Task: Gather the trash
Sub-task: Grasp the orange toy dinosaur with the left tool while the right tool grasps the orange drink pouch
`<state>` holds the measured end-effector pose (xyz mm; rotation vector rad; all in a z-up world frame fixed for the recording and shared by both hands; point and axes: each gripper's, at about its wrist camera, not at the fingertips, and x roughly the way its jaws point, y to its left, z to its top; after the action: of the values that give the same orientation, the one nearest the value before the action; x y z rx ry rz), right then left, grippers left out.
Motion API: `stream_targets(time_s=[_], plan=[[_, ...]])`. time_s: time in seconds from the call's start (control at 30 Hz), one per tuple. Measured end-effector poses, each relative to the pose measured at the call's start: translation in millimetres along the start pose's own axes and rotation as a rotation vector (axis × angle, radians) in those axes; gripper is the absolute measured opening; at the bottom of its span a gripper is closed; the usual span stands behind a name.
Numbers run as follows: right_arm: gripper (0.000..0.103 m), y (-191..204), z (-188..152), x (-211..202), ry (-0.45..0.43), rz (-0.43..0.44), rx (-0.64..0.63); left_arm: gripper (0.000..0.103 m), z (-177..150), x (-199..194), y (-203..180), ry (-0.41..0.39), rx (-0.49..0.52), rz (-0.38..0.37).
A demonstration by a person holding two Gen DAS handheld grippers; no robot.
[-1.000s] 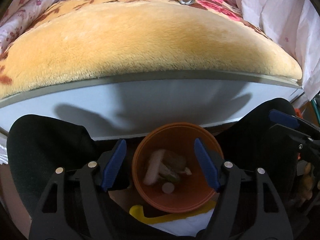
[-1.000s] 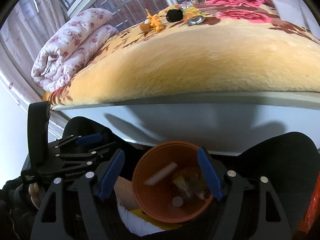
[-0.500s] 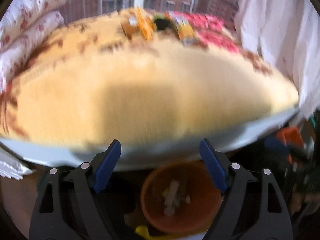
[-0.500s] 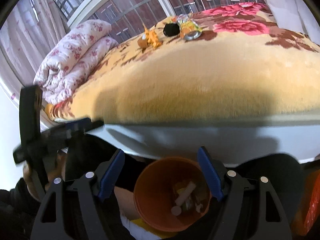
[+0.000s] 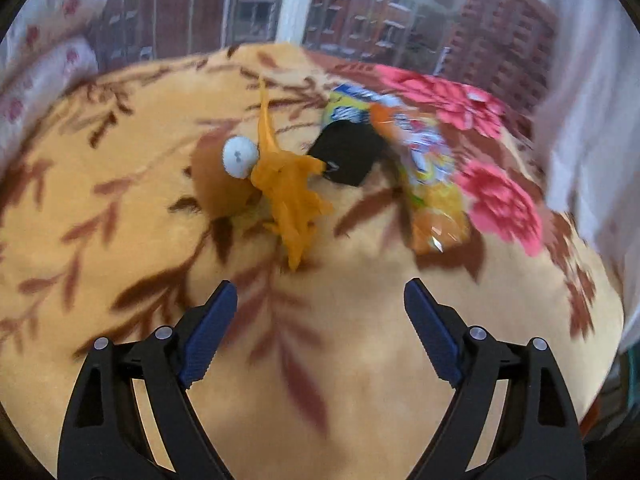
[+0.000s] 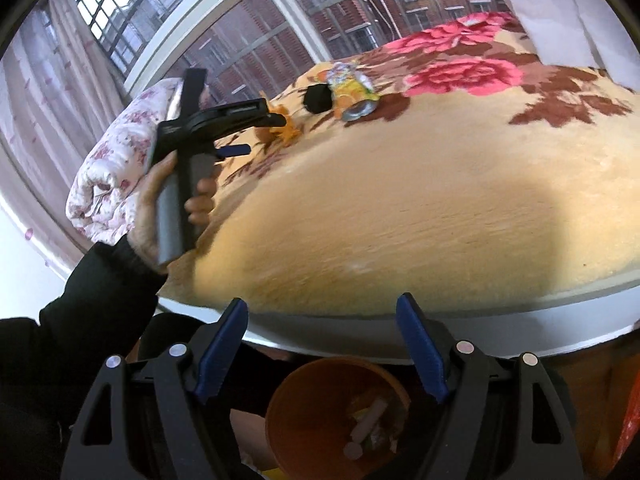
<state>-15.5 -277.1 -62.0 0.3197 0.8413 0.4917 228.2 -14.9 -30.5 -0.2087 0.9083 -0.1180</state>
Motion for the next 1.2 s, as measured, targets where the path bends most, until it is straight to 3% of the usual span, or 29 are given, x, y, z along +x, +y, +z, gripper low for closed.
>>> stream_targets(time_s=[0.13, 0.27, 0.3, 0.37, 0.4, 0.43, 0.57, 0.73, 0.8, 0.97, 1.07, 1.2], plan=[[0.075, -12, 5, 3, 0.005, -0.004, 0.013, 0.083, 24, 39, 11, 0.037, -0.113, -0.018], [0.075, -17, 9, 7, 0.015, 0.0, 0.011, 0.081, 45, 60, 10, 0.023, -0.122, 0.009], [0.075, -18, 9, 8, 0.017, 0.0, 0.01, 0.063, 48, 64, 9, 0.02, -0.115, 0.017], [0.075, -19, 10, 9, 0.018, 0.0, 0.012, 0.042, 51, 69, 8, 0.016, -0.081, 0.045], [0.075, -18, 10, 9, 0.017, -0.001, 0.015, 0.04, 51, 68, 9, 0.01, -0.077, 0.042], [0.075, -18, 11, 8, 0.015, 0.0, 0.019, 0.032, 49, 66, 11, 0.001, -0.082, 0.037], [0.075, -13, 16, 4, 0.007, 0.001, 0.013, 0.032, 39, 47, 10, 0.004, -0.064, -0.016], [0.075, -2, 35, 1, -0.008, -0.009, -0.044, 0.032, 0, -13, 3, 0.0, 0.02, -0.076], [0.075, 1, 48, 5, -0.007, -0.02, -0.081, 0.032, -22, -37, 2, 0.003, 0.059, -0.056], [0.077, 16, 109, 35, -0.027, -0.061, -0.208, 0.032, -82, -83, 15, -0.023, 0.119, 0.084], [0.078, 25, 156, 70, -0.057, -0.121, -0.279, 0.032, -99, -89, 25, -0.044, 0.103, 0.107], [0.078, 38, 211, 123, -0.084, -0.215, -0.363, 0.032, -98, -76, 35, -0.043, 0.075, 0.114]])
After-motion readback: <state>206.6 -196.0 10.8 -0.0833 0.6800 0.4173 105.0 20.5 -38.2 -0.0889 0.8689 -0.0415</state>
